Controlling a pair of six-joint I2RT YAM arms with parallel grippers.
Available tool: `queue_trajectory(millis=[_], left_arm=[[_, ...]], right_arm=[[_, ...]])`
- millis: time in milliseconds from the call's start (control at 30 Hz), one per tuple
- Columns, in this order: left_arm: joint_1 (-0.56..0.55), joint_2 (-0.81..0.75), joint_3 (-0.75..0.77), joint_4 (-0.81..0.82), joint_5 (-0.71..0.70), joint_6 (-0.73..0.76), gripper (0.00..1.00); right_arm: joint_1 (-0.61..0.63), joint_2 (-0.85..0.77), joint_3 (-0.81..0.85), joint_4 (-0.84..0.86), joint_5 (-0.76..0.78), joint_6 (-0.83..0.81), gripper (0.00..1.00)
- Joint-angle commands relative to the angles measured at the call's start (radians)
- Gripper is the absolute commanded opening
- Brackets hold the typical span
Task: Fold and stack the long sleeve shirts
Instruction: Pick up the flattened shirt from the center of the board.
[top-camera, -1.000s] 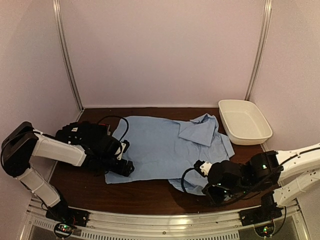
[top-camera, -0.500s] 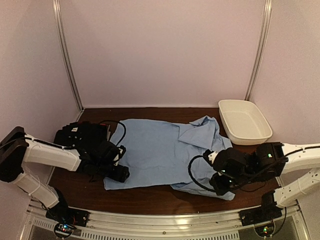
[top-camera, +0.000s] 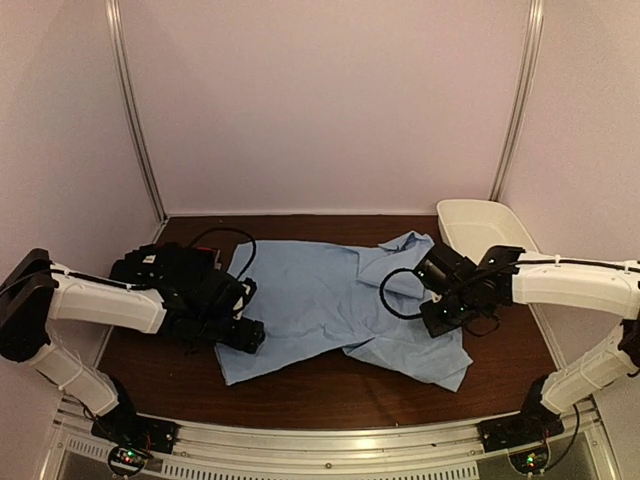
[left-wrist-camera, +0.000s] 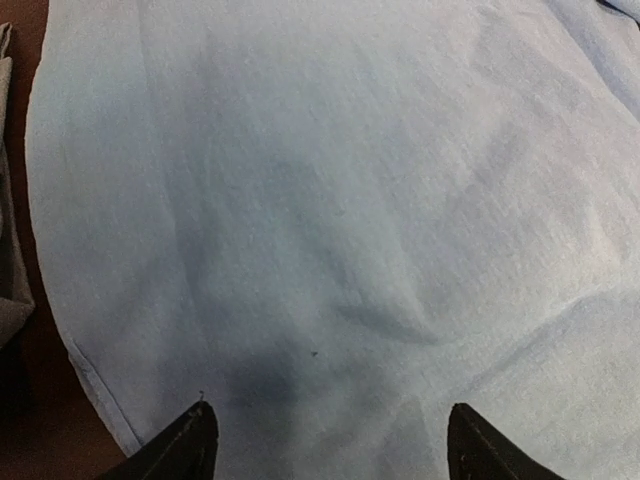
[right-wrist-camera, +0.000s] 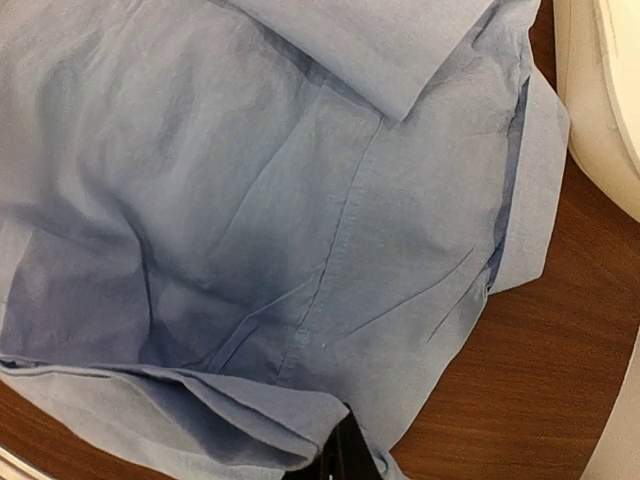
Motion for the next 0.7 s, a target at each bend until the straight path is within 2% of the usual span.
queue_trajectory(millis=[0, 133, 300, 433, 533, 667], left_arm=[[0.001, -0.007, 0.031, 0.028, -0.012, 0.029, 0.81], [0.001, -0.063, 0.023, 0.020, 0.007, 0.046, 0.84], [-0.011, -0.229, -0.038, 0.065, 0.127, 0.134, 0.88], [-0.090, -0.333, -0.080, 0.089, 0.138, 0.173, 0.89], [-0.163, -0.326, -0.080, 0.084, 0.127, 0.175, 0.89], [-0.265, -0.217, 0.016, -0.055, 0.023, 0.180, 0.86]], right_arm=[[-0.066, 0.073, 0.016, 0.104, -0.006, -0.103, 0.02], [-0.072, 0.131, 0.045, 0.128, -0.032, -0.113, 0.00], [-0.073, 0.135, 0.045, 0.145, -0.062, -0.114, 0.00], [-0.075, 0.122, 0.047, 0.147, -0.068, -0.115, 0.00], [-0.082, 0.120, 0.058, 0.149, -0.080, -0.116, 0.00], [-0.096, 0.119, 0.070, 0.159, -0.094, -0.122, 0.00]])
